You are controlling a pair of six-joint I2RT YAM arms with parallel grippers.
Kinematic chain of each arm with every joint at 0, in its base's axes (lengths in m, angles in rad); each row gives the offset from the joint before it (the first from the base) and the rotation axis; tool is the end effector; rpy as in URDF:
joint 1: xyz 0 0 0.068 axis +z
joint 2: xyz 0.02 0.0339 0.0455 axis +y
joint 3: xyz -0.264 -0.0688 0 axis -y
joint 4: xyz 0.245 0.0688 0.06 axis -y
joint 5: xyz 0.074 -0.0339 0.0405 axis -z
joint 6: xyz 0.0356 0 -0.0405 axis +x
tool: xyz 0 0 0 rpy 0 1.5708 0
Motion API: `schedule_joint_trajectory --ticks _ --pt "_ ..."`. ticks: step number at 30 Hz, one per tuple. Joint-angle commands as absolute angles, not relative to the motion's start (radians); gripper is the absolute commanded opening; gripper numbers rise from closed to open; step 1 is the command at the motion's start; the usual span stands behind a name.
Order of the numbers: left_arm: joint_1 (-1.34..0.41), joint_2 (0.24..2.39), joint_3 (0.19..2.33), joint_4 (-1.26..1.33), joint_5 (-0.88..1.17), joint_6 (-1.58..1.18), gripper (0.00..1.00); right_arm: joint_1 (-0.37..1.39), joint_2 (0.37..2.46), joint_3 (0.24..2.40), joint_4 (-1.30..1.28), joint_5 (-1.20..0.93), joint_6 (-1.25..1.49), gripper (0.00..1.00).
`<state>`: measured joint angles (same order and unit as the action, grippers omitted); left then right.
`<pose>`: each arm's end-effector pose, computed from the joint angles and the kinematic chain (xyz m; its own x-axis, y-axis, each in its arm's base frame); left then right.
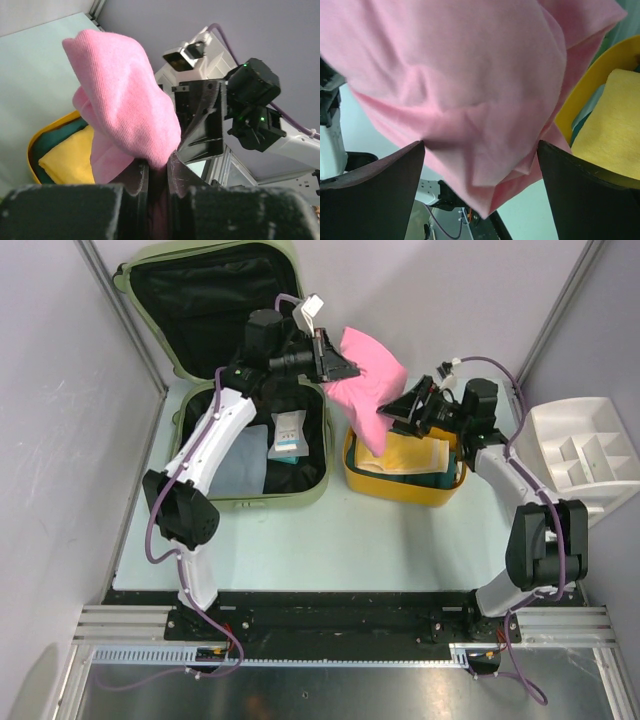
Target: Open, take out, and arrange the luggage
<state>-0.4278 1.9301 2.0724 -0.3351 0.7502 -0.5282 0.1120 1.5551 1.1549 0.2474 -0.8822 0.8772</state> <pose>0.3949 -0.2067 0.4356 -0.6104 -0.1269 -0.7819 0.7001 0.3752 -0.6075 0.3550 0.0676 0.3226 -0.7345 0.4091 -0.5415 -0.4139 0.3623 0.8351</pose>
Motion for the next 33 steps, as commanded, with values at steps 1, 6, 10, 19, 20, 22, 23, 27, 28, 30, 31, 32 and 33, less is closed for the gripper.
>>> schedule_joint_trajectory --ticks 1,6,10,19,20,22,23,27,28,30,31,32,33 --pt "-0.439 1.899 2.094 -0.242 0.802 -0.578 0.0 0.138 1.597 1.151 0.233 -0.893 0.828 1.0" --pt "-0.448 1.893 2.065 -0.233 0.81 -0.577 0.0 0.141 1.605 1.147 0.414 -0.907 0.96 0.97" --pt "-0.448 1.896 2.033 -0.232 0.767 -0.555 0.0 0.117 1.586 1.147 0.473 -0.954 1.041 0.52" --pt "-0.436 1.861 1.78 -0.232 0.658 -0.437 0.06 0.054 1.552 1.147 0.122 -0.951 0.766 0.0" --pt "-0.434 1.861 1.757 -0.233 0.661 -0.431 0.15 0.049 1.56 1.147 0.101 -0.947 0.753 0.0" --pt "-0.426 1.859 1.689 -0.235 0.667 -0.426 0.23 0.035 1.577 1.147 0.042 -0.933 0.724 0.0" --pt "-0.425 1.858 1.669 -0.236 0.673 -0.425 0.33 0.032 1.583 1.147 0.017 -0.934 0.715 0.0" --pt "-0.405 1.83 1.562 -0.242 0.71 -0.437 0.57 0.043 1.614 1.147 -0.145 -0.948 0.637 0.0" --pt "-0.402 1.815 1.546 -0.244 0.719 -0.442 0.59 0.046 1.615 1.147 -0.191 -0.948 0.623 0.0" --pt "-0.399 1.796 1.505 -0.249 0.733 -0.443 0.68 0.048 1.614 1.147 -0.224 -0.951 0.592 0.0" --pt "-0.399 1.777 1.494 -0.25 0.744 -0.442 0.72 0.049 1.609 1.147 -0.244 -0.954 0.581 0.0" --pt "-0.399 1.767 1.482 -0.25 0.749 -0.442 0.76 0.049 1.606 1.147 -0.251 -0.953 0.58 0.0" --pt "-0.399 1.755 1.461 -0.253 0.75 -0.442 0.79 0.048 1.602 1.147 -0.264 -0.953 0.569 0.0"
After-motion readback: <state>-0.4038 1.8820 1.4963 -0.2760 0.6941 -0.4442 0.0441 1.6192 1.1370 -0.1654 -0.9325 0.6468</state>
